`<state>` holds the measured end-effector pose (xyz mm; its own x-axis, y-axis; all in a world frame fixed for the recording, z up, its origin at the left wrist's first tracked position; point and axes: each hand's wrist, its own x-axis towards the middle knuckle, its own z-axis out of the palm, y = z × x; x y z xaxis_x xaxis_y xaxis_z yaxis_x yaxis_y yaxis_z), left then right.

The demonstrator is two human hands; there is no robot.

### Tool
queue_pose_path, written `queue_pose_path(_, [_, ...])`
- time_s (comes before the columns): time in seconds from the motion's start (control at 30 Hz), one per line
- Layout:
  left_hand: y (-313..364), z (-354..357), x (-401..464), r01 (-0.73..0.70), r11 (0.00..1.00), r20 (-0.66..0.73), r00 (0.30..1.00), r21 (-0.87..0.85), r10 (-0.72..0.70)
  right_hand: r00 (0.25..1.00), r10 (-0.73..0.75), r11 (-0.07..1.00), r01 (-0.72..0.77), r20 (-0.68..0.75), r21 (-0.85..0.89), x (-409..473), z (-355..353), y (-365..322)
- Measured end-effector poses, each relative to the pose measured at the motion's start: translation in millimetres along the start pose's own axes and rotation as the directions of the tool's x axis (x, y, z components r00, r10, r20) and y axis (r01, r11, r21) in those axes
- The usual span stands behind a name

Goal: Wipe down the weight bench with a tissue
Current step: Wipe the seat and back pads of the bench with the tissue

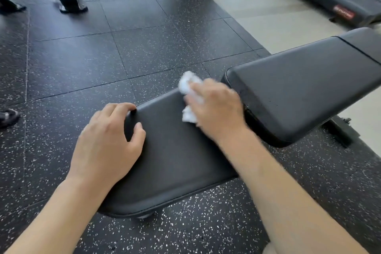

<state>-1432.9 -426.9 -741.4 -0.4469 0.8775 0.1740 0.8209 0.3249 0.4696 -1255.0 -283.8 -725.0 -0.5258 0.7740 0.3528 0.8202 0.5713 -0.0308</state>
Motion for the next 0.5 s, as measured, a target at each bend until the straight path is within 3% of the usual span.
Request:
queue_pose_path(0.03, [-0.8,0.8,0.2,-0.002,1.0,0.001,1.0,0.005,0.002,0.992,-0.128,0.991,0.129,0.009,-0.033,-7.6,0.6,-24.3])
queue_pose_path(0.1, [-2.7,2.0,0.2,0.003,1.0,-0.008,1.0,-0.009,-0.003,0.965,-0.26,0.964,0.259,0.013,0.066,-27.2,4.5,-66.4])
queue_pose_path(0.17, [-3.9,1.6,-1.3,0.023,0.999,-0.029,0.999,-0.036,-0.024,0.964,-0.267,0.935,0.256,0.014,0.245,-32.1,0.4,-77.6])
queue_pose_path(0.23, [-4.5,-0.3,-2.8,0.033,0.999,-0.035,0.999,-0.042,-0.034,0.965,-0.259,0.95,0.248,0.038,0.189,-20.8,-1.2,-52.8])
queue_pose_path(0.3, [-8.2,-3.0,-4.7,0.012,0.999,-0.004,1.0,-0.044,-0.012,0.99,-0.13,0.991,0.13,0.049,0.015,-3.8,2.9,-10.0])
queue_pose_path(0.33, [-12.2,-5.3,-6.0,-0.003,0.999,0.022,1.0,-0.046,0.004,0.999,-0.004,1.0,0.003,0.045,0.009,2.7,5.3,12.7])
queue_pose_path(0.4, [-21.7,-9.8,-7.4,-0.008,0.999,0.076,0.997,-0.051,0.012,0.957,0.278,0.939,-0.289,0.082,0.186,6.8,5.2,42.1])
queue_pose_path(0.43, [-25.6,-11.2,-7.4,0.007,0.998,0.095,0.995,-0.059,-0.001,0.932,0.349,0.894,-0.361,0.095,0.265,6.8,6.6,48.2])
queue_pose_path(0.5, [-29.9,-11.3,-8.5,0.042,0.995,0.108,0.994,-0.089,-0.033,0.945,0.323,0.923,-0.325,0.043,0.205,1.8,7.8,40.7])
